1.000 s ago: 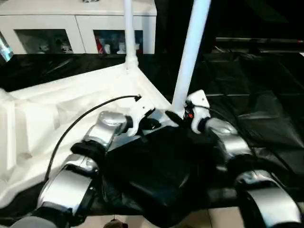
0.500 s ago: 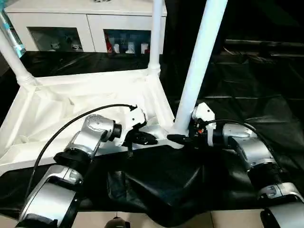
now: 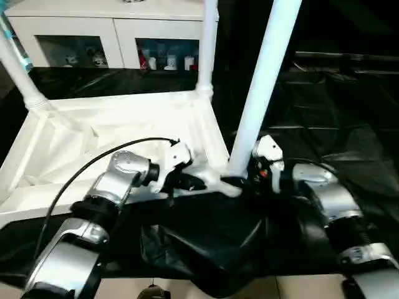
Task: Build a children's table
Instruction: Rotate leg to tighten
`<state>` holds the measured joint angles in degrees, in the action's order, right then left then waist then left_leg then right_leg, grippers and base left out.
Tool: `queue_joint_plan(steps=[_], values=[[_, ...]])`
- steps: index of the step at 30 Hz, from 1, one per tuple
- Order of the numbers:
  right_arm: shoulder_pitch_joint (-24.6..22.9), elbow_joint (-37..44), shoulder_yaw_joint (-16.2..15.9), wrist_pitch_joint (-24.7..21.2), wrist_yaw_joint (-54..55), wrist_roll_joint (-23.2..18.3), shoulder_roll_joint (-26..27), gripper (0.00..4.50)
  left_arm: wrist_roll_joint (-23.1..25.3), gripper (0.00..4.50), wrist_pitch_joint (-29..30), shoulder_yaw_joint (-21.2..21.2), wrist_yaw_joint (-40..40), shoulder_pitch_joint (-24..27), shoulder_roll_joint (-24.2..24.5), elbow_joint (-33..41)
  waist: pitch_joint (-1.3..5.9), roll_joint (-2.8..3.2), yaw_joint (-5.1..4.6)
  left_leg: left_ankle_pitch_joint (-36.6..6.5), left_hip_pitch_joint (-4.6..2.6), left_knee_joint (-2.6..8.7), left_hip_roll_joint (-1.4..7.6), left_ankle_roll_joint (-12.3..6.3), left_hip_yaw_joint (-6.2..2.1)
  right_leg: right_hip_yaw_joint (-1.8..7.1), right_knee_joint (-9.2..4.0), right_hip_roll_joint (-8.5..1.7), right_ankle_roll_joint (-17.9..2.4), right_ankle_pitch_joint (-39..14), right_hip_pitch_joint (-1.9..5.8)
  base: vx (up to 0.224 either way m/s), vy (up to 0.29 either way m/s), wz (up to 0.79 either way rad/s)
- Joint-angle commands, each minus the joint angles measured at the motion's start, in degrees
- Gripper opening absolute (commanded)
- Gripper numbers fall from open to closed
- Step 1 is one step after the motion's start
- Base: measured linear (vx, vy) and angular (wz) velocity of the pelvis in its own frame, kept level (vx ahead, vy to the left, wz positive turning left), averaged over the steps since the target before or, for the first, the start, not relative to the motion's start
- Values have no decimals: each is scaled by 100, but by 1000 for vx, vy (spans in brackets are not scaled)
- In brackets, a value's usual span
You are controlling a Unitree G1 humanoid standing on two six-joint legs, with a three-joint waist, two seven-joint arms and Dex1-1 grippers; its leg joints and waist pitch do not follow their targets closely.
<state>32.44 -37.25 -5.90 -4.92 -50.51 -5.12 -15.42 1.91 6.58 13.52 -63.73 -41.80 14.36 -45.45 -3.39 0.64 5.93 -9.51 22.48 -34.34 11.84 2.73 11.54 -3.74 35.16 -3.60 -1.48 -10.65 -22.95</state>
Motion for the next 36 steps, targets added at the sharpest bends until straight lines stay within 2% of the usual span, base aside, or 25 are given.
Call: queue_joint_plan(steps=[1, 3, 4, 6, 8, 11, 13, 15, 16, 17, 19, 21, 24, 25, 27, 29, 30, 31, 34, 36], values=[[56, -588, 50, -237, 958, 180, 313, 262, -23, 0, 72, -297, 733, -453, -233, -106, 401, 12, -51, -1326, -195, 408, 179, 5, -126, 262, -471, -491, -1163, -1403, 221, 0, 0, 0], [186, -889, 255, -280, 1676, 153, 548, 262, 46, 0, 119, -328, 1097, -573, -343, -289, 406, 2, -118, -1408, -207, 418, 172, 91, -144, 262, -494, -498, -1111, -1586, 227, 0, 0, 0], [307, -1123, 401, -284, 2151, 98, 718, 262, 69, 0, 177, -377, 1413, -685, -449, -443, 412, 27, -118, -1409, -209, 416, 176, 104, -150, 265, -489, -498, -1097, -1569, 226, 0, 0, 0], [627, -1669, 668, -259, 3207, -3, 1092, 262, 106, 0, 239, -467, 2130, -954, -702, -782, 424, 31, -146, -1321, -201, 412, 170, 108, -139, 275, -471, -484, -1139, -1308, 222, 0, 0, 0], [719, -1787, 703, -220, 3401, -18, 1196, 262, 108, 0, 252, -472, 2275, -1017, -769, -847, 427, 36, -148, -1314, -206, 413, 166, 115, -141, 267, -469, -483, -1167, -1211, 229, 0, 0, 0], [1006, -2107, 754, -22, 3770, 51, 1491, 262, 138, 0, 230, -465, 2572, -1185, -935, -1054, 446, 23, -135, -1121, -181, 405, 158, 21, -132, 268, -435, -478, -1198, -831, 260, 0, 0, 0], [1142, -2230, 606, 119, 3566, 205, 1585, 262, 160, 0, 175, -451, 2557, -1207, -958, -1122, 449, 10, -136, -1088, -177, 398, 158, -39, -126, 263, -419, -476, -1243, -709, 267, 0, 0, 0], [1176, -2259, 476, 220, 3416, 330, 1590, 262, 168, 0, 144, -449, 2512, -1196, -950, -1131, 439, 22, -127, -1091, -176, 399, 165, -87, -125, 264, -419, -482, -1264, -677, 270, 0, 0, 0], [1152, -2189, 485, 270, 3233, 281, 1574, 317, 158, 0, 88, -440, 2399, -1149, -911, -1084, 438, 19, -127, -1105, -175, 399, 162, -105, -123, 266, -424, -485, -1264, -679, 277, 0, 0, 0], [1155, -2160, 539, 299, 3027, 191, 1549, 331, 135, 0, 25, -436, 2283, -1111, -866, -1069, 439, -20, -131, -1096, -173, 402, 167, -130, -119, 268, -421, -487, -1267, -680, 284, 0, 0, 0], [1178, -2166, 517, 358, 2785, 179, 1442, 331, 105, 0, -97, -416, 2083, -1049, -793, -1042, 437, -12, -125, -1083, -151, 394, 157, -194, -123, 265, -416, -493, -1267, -690, 304, 0, 0, 0], [1084, -1964, 356, 367, 2326, 226, 1266, 367, 85, 0, -155, -375, 1821, -945, -676, -932, 438, -3, -135, -1034, -163, 391, 166, -245, -125, 259, -418, -484, -1295, -652, 297, 0, 0, 0], [951, -1732, 194, 367, 1765, 229, 1053, 367, 59, 0, -260, -328, 1555, -854, -558, -850, 432, -10, -118, -1009, -156, 387, 184, -308, -115, 257, -409, -480, -1313, -600, 305, 0, 0, 0], [739, -1449, -58, 465, 1006, 310, 725, 367, -12, 0, -438, -282, 1106, -719, -415, -700, 440, -19, -90, -966, -149, 382, 194, -335, -121, 247, -393, -478, -1314, -542, 324, 0, 0, 0], [589, -1252, -195, 527, 552, 354, 522, 367, -79, 0, -512, -258, 781, -623, -328, -571, 438, -13, -68, -949, -145, 375, 206, -383, -108, 253, -376, -477, -1354, -447, 307, 0, 0, 0], [469, -1055, -220, 481, 246, 303, 375, 367, -147, 0, -548, -221, 467, -525, -245, -415, 440, -10, -62, -1000, -151, 371, 206, -370, -102, 259, -382, -484, -1371, -548, 292, 0, 0, 0], [320, -795, -245, 435, -178, 224, 175, 367, -218, 0, -522, -136, 35, -394, -110, -184, 429, 27, -55, -1095, -160, 383, 217, -330, -108, 255, -405, -486, -1374, -668, 289, 0, 0, 0], [291, -741, -251, 421, -267, 204, 133, 367, -226, 0, -516, -117, -52, -370, -81, -142, 437, 12, -51, -1080, -154, 378, 219, -334, -106, 261, -381, -477, -1387, -603, 287, 0, 0, 0], [48, -228, -314, 249, -968, -12, -245, 367, -317, 0, -472, -9, -653, -170, 157, 244, 431, 26, -24, -1165, -182, 387, 228, -323, -107, 261, -404, -471, -1379, -693, 280, 0, 0, 0], [-27, -55, -346, 194, -1176, -81, -375, 367, -370, 0, -433, 10, -849, -83, 242, 402, 429, 27, -10, -1167, -174, 393, 236, -304, -110, 263, -391, -470, -1375, -703, 270, 0, 0, 0]])
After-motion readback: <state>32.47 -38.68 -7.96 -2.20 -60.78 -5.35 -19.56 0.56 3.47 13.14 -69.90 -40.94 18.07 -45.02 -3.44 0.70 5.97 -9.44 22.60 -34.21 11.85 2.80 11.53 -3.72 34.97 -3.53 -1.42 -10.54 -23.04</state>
